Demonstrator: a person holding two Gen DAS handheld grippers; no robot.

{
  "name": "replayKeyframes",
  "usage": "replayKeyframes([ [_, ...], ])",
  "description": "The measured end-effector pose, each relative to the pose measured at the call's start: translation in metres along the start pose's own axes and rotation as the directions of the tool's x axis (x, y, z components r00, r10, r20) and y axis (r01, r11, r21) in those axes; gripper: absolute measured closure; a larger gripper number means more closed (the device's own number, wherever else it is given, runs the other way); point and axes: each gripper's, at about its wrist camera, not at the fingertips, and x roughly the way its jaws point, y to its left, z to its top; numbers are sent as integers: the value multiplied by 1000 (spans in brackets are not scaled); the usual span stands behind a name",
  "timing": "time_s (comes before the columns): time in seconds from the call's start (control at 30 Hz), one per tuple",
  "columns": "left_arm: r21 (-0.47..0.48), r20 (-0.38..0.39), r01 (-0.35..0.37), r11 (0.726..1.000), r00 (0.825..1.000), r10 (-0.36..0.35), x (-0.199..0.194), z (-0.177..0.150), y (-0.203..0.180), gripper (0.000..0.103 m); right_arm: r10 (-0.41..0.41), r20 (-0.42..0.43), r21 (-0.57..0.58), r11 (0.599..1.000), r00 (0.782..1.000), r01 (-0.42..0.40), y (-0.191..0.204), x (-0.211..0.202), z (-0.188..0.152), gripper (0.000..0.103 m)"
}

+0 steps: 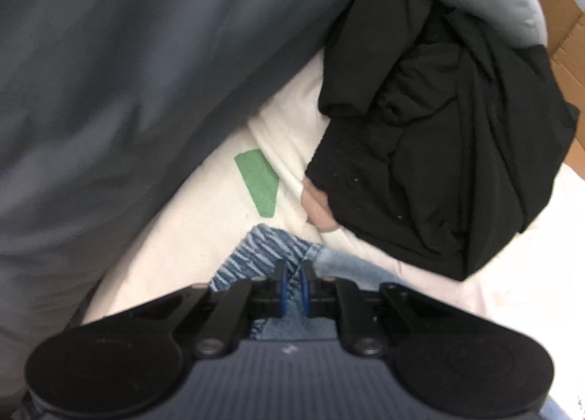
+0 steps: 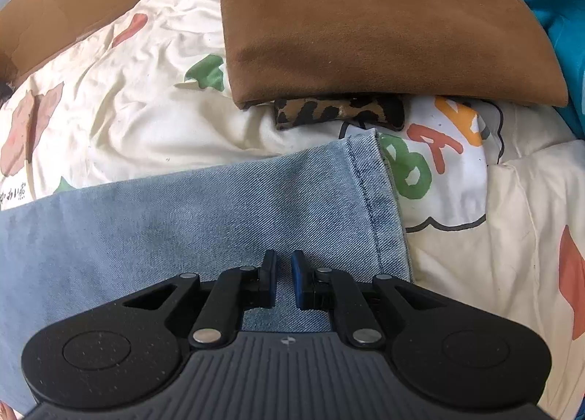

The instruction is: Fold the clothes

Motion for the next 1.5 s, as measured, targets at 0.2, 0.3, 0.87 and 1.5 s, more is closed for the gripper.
replayKeyframes([
  [0.2,38,18,21,999,1000,-22,-25,-10,8,93,16,38,6,1000,999,-16,-1,-20,9,88],
  [0.3,51,15,33,998,999,-33,-31,-17,13,92,-1,40,-3,1000,999,1,-6,-28,15,87],
  [0.87,108,13,50,993,999,-52,-85,-73,-37,59,49,22,125,991,999,-51,-84,-63,-29,62],
  [1.5,256,-76,109,961,993,-92,-133,-150,-159,50,232,127,218,942,964,-255,-127,-40,-60,62],
])
